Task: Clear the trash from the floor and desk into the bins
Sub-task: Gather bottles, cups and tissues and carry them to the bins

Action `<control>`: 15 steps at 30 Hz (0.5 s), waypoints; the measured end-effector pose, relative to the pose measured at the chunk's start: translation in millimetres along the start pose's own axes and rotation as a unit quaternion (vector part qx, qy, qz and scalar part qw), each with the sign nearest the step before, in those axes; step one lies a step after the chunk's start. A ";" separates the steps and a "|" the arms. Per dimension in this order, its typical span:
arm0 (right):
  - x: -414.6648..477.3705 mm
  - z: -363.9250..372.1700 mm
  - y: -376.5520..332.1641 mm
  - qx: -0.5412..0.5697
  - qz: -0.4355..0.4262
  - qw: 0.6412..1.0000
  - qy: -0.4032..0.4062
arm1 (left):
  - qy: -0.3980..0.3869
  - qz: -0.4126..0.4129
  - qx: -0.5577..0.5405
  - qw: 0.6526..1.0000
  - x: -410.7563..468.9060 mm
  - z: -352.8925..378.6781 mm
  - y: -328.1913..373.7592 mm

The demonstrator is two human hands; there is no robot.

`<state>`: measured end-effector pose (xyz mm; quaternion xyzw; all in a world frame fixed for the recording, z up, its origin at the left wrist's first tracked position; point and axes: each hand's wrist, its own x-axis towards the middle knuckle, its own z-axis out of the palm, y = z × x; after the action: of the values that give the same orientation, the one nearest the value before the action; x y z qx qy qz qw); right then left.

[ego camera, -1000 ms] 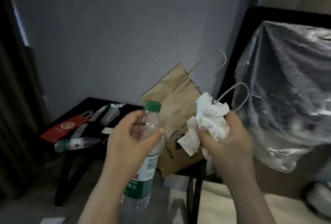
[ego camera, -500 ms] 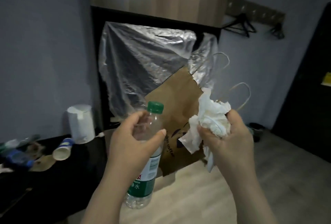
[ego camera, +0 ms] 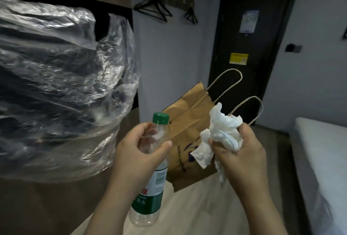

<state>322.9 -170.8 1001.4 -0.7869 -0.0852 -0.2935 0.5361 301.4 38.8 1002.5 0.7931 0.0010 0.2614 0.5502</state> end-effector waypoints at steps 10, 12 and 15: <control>96.4 84.5 40.0 -0.081 0.030 0.995 0.040 | -0.043 0.009 -0.033 0.998 156.0 16.5 -74.5; 115.2 101.2 50.2 -0.089 0.043 0.994 0.047 | -0.058 0.009 -0.040 0.997 186.6 21.4 -88.0; 139.3 120.5 70.5 -0.110 0.063 0.991 0.049 | -0.075 -0.002 -0.047 0.996 222.1 38.4 -113.4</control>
<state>512.5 -117.2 992.0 -0.8296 0.0232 -0.3050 0.4671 541.5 114.3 985.4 0.7840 -0.0510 0.1996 0.5855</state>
